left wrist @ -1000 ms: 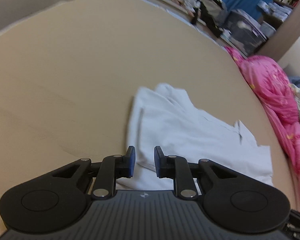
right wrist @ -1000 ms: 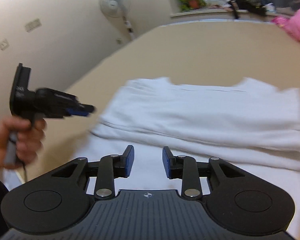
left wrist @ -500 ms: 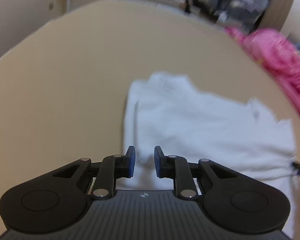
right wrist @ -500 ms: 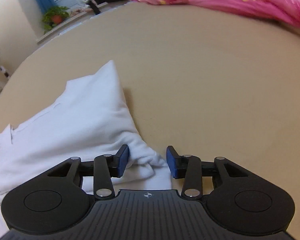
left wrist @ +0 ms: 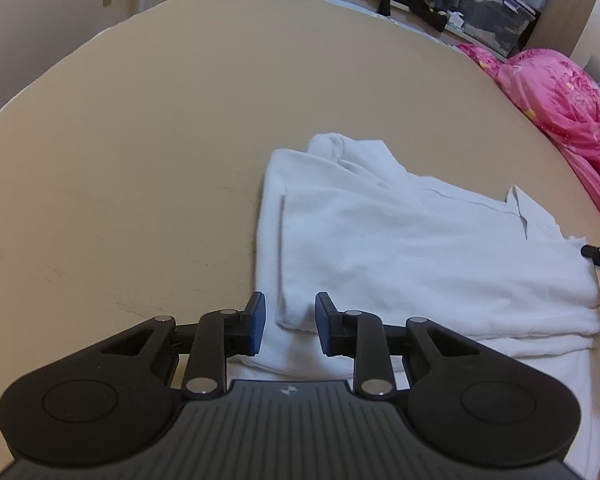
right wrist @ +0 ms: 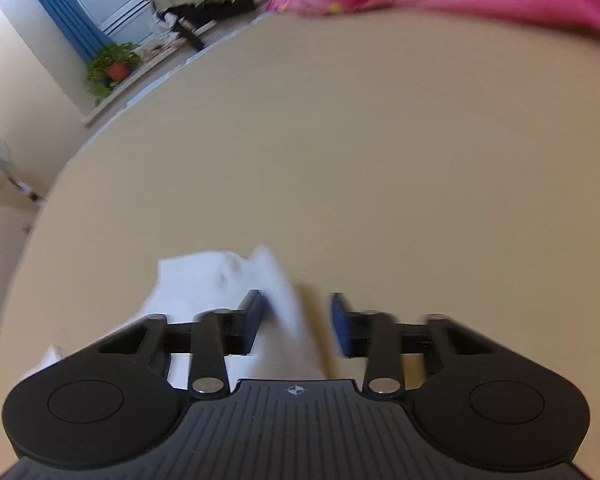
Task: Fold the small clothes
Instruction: 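Release the folded side with the right gripper and smooth it down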
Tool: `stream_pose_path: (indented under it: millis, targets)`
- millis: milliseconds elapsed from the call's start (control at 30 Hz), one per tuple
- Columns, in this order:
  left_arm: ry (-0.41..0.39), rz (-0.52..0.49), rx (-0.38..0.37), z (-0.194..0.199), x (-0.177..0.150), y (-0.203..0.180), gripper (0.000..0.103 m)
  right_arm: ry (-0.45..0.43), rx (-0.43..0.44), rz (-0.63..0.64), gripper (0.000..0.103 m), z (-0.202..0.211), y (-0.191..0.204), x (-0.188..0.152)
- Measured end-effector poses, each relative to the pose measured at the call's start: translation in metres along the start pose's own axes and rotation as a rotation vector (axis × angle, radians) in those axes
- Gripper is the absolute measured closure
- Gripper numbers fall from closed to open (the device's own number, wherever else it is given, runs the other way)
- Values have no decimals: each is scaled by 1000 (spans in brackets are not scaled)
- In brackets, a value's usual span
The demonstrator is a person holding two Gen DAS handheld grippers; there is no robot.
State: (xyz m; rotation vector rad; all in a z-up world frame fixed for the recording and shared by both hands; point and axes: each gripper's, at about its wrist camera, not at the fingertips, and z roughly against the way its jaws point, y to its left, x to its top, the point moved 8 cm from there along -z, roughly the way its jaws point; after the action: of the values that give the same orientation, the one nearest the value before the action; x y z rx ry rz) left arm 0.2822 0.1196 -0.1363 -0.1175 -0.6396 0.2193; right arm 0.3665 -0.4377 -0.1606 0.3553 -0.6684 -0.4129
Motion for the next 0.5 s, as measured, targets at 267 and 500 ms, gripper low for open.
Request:
stream_pose_path:
  millis: [267,500]
  targets:
    - [-12,-2,-21,-1,11,3,72,-161,-213,27,100,14,-14,26]
    - [43,-30,34,-13,2,9,66,17,-19,269,101,36,9,-73]
